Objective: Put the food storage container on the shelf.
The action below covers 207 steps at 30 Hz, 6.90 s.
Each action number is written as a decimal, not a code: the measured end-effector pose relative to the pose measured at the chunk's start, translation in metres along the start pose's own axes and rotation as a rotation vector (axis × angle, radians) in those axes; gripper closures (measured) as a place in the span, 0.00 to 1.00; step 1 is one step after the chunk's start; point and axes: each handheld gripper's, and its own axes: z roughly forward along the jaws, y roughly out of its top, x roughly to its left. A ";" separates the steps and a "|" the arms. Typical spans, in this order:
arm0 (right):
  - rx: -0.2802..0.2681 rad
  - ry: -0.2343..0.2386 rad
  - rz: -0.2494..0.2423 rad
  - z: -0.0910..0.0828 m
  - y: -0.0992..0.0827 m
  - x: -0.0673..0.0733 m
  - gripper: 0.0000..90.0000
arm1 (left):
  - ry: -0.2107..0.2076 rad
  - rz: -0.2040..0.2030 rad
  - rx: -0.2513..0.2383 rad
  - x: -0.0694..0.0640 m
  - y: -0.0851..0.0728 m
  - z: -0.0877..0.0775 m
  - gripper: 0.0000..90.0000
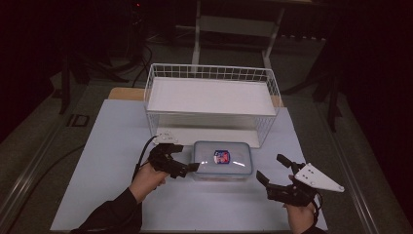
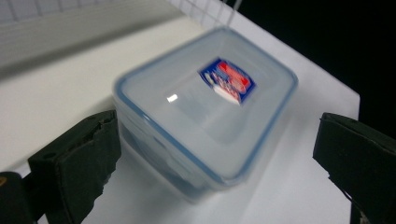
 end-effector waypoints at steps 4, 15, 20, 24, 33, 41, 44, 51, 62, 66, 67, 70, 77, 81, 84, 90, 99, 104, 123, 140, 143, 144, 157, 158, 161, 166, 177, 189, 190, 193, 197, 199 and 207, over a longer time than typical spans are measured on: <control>-0.010 -0.005 -0.032 0.002 0.006 -0.004 0.12 | 0.004 -0.018 -0.016 0.008 0.009 0.004 0.01; -0.016 -0.028 -0.128 0.014 0.011 -0.009 0.12 | 0.002 -0.150 0.047 0.031 0.009 0.032 0.01; 0.037 0.014 -0.093 0.022 0.010 -0.011 0.16 | 0.002 -0.254 0.074 0.042 0.004 0.040 0.01; 0.063 0.054 -0.041 0.025 0.006 -0.014 0.16 | -0.036 -0.293 0.115 0.047 -0.001 0.047 0.01; 0.053 -0.013 -0.041 0.021 0.005 -0.010 0.12 | -0.135 -0.423 0.194 0.053 -0.009 0.059 0.12; 0.072 -0.007 -0.031 0.022 0.003 -0.010 0.11 | -0.201 -0.502 0.216 0.060 -0.014 0.059 0.34; 0.095 0.006 -0.030 0.024 0.000 -0.011 0.11 | -0.230 -0.534 0.221 0.064 -0.017 0.056 0.41; 0.172 0.044 0.028 0.036 -0.007 -0.016 0.11 | -0.242 -0.544 0.239 0.064 -0.017 0.054 0.45; 0.256 0.096 0.124 0.048 -0.017 -0.034 0.12 | -0.248 -0.516 0.236 0.060 -0.015 0.046 0.54; 0.302 0.128 0.189 0.055 -0.026 -0.046 0.14 | -0.247 -0.486 0.221 0.055 -0.015 0.044 0.56; 0.343 0.147 0.227 0.061 -0.032 -0.053 0.15 | -0.244 -0.471 0.216 0.053 -0.015 0.043 0.56; 0.370 0.172 0.257 0.067 -0.037 -0.057 0.16 | -0.235 -0.432 0.212 0.047 -0.015 0.041 0.56; 0.417 0.286 0.433 0.082 -0.053 -0.075 0.28 | -0.243 -0.376 0.210 0.038 -0.014 0.037 0.60; 0.415 0.340 0.496 0.085 -0.057 -0.080 0.41 | -0.241 -0.357 0.210 0.036 -0.015 0.036 0.61; 0.404 0.354 0.502 0.083 -0.055 -0.080 0.50 | -0.240 -0.347 0.206 0.035 -0.016 0.035 0.61; 0.407 0.353 0.514 0.080 -0.054 -0.080 0.53 | -0.219 -0.333 0.184 0.029 -0.018 0.033 0.61; 0.407 0.315 0.473 0.069 -0.042 -0.066 0.55 | -0.177 -0.264 0.146 0.014 -0.020 0.021 0.61; 0.390 0.324 0.450 0.067 -0.031 -0.061 0.55 | -0.161 -0.235 0.125 0.007 -0.012 0.008 0.61; 0.275 0.330 0.374 0.057 0.056 -0.046 0.56 | -0.123 -0.174 -0.017 -0.011 0.055 -0.061 0.61; 0.187 0.334 0.332 0.087 0.146 -0.056 0.56 | -0.079 -0.154 -0.096 0.008 0.128 -0.100 0.61; 0.200 0.330 0.332 0.097 0.152 -0.060 0.56 | -0.060 -0.155 -0.103 0.015 0.136 -0.099 0.61; 0.200 0.326 0.333 0.101 0.154 -0.062 0.56 | -0.052 -0.158 -0.111 0.017 0.139 -0.098 0.60; 0.216 0.285 0.383 0.130 0.162 -0.083 0.55 | -0.023 -0.198 -0.088 0.042 0.156 -0.080 0.60; 0.219 0.284 0.385 0.132 0.161 -0.084 0.55 | -0.026 -0.201 -0.090 0.044 0.156 -0.078 0.60; 0.216 0.279 0.387 0.137 0.162 -0.088 0.54 | -0.021 -0.207 -0.105 0.048 0.158 -0.076 0.60; 0.219 0.287 0.413 0.142 0.160 -0.095 0.54 | -0.034 -0.226 -0.102 0.052 0.161 -0.073 0.60; 0.228 0.276 0.451 0.151 0.162 -0.100 0.53 | -0.041 -0.258 -0.128 0.061 0.162 -0.070 0.60; 0.246 0.181 0.515 0.168 0.160 -0.096 0.40 | 0.005 -0.334 -0.132 0.074 0.167 -0.060 0.58; 0.252 0.173 0.529 0.169 0.160 -0.097 0.40 | 0.000 -0.347 -0.122 0.075 0.167 -0.058 0.59; 0.268 0.156 0.566 0.173 0.154 -0.101 0.41 | 0.017 -0.357 -0.124 0.077 0.166 -0.052 0.57; 0.260 0.155 0.583 0.173 0.152 -0.105 0.42 | 0.012 -0.352 -0.133 0.076 0.164 -0.050 0.56; 0.263 0.145 0.558 0.173 0.154 -0.103 0.41 | 0.014 -0.348 -0.139 0.075 0.163 -0.052 0.56; 0.229 0.093 0.395 0.147 0.170 -0.090 0.42 | 0.057 -0.237 -0.197 0.058 0.151 -0.070 0.37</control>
